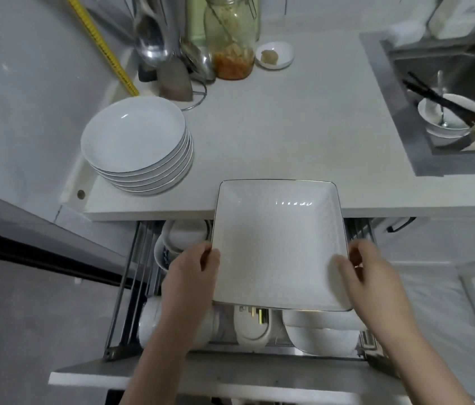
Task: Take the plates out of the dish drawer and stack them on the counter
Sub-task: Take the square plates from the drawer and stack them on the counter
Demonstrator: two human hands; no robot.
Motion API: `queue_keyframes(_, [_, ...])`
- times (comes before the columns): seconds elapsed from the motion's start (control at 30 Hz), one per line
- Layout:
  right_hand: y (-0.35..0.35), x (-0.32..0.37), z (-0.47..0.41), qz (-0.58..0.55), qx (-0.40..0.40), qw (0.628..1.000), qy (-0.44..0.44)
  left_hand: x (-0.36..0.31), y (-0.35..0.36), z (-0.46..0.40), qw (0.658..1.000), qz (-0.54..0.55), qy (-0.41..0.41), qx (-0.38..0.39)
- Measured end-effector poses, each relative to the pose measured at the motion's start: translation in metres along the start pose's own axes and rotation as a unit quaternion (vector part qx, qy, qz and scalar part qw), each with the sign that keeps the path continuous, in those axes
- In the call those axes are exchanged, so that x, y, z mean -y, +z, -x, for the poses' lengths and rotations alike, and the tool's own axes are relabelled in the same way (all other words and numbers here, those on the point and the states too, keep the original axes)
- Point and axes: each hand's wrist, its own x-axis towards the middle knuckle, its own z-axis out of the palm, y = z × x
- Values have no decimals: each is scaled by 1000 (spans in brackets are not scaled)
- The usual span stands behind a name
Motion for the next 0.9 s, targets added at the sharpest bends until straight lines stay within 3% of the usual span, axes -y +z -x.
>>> queue_keyframes(0.13, [2,20,-39,6,-8,1000,-15,-13,-6,-38,998,-38,6,-42])
queue_keyframes(0.37, [16,49,-106,30,-21,999,-24,-32,-2,-104,994,-10,-34,-102])
queue_keyframes(0.63, [39,52,-156,51,-27,998,-6,-37,8,-147,993,-15,-70,-94])
queue_keyframes(0.9, [45,42,-177,70,-40,997,-15,-37,19,-167,994,-46,-47,-88])
